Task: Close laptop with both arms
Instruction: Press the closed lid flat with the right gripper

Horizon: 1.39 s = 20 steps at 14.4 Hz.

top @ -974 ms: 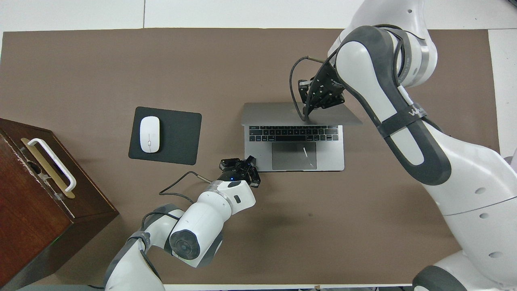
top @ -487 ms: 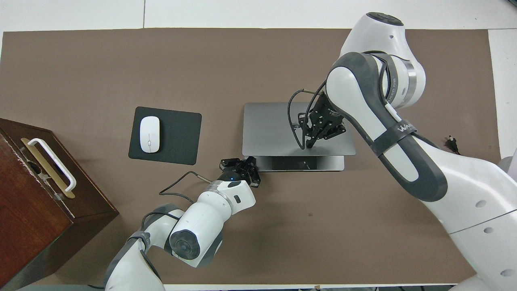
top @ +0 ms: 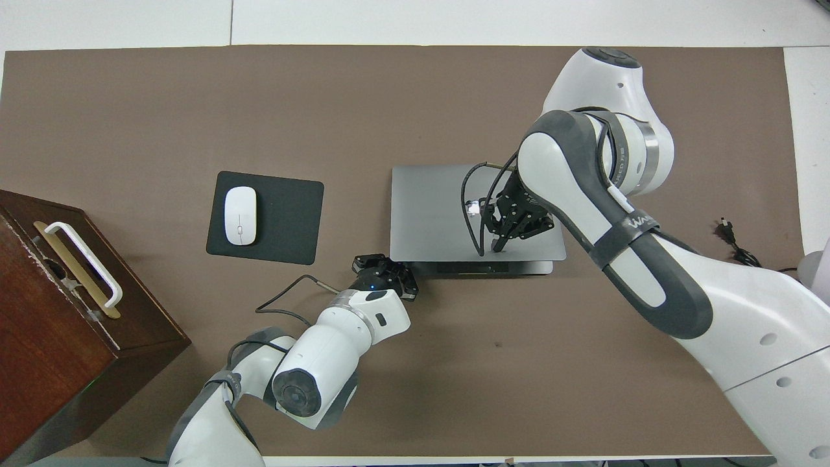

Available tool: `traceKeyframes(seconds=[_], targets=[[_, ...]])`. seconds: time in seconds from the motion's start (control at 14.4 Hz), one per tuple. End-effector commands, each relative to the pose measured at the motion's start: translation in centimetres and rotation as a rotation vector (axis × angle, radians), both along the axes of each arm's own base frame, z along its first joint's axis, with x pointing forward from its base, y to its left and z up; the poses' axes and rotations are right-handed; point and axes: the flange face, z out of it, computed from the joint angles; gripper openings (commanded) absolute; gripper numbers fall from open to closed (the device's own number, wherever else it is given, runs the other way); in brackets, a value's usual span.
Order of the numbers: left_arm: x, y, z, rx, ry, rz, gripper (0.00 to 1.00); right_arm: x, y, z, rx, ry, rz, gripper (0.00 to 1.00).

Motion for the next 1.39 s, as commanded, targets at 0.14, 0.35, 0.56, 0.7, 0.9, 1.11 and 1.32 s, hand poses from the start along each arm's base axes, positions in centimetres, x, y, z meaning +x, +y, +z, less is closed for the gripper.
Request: traceKeyframes(seconds=[0.14,0.35,0.56,0.7,0.9,1.11,1.32], targets=[[-0.5,-0.2,-3.1,0.044,0.035,-0.008,0.0,-2.0,-0.3,-0.8,-0.022,-0.022,-0.02,0.0],[-0.4,-0.1,-3.1,0.044,0.036,-0.004,0.0,-2.2,-0.2,-0.8,-0.026,-0.018,-0.021,0.0],[-0.4,0.0,-3.1,0.042,0.037,0.0,0.0,-2.2,-0.2,-0.7,-0.029,-0.018,-0.026,0.0],[-0.3,0.0,-3.1,0.041,0.038,0.003,0.0,-2.0,-0.5,0.5,-0.026,-0.039,-0.028,0.0],[-0.3,0.1,-3.1,0.037,0.041,0.01,0.0,-1.4,-1.4,2.0,-0.024,-0.074,-0.022,0.0],[-0.2,0.2,-3.1,0.033,0.046,0.02,0.0,-1.0,-2.7,3.5,-0.029,-0.111,-0.001,0.0],[-0.2,0.0,-3.0,0.0,0.072,0.066,0.0,0.0,-4.6,6.1,-0.007,-0.138,0.052,0.0]])
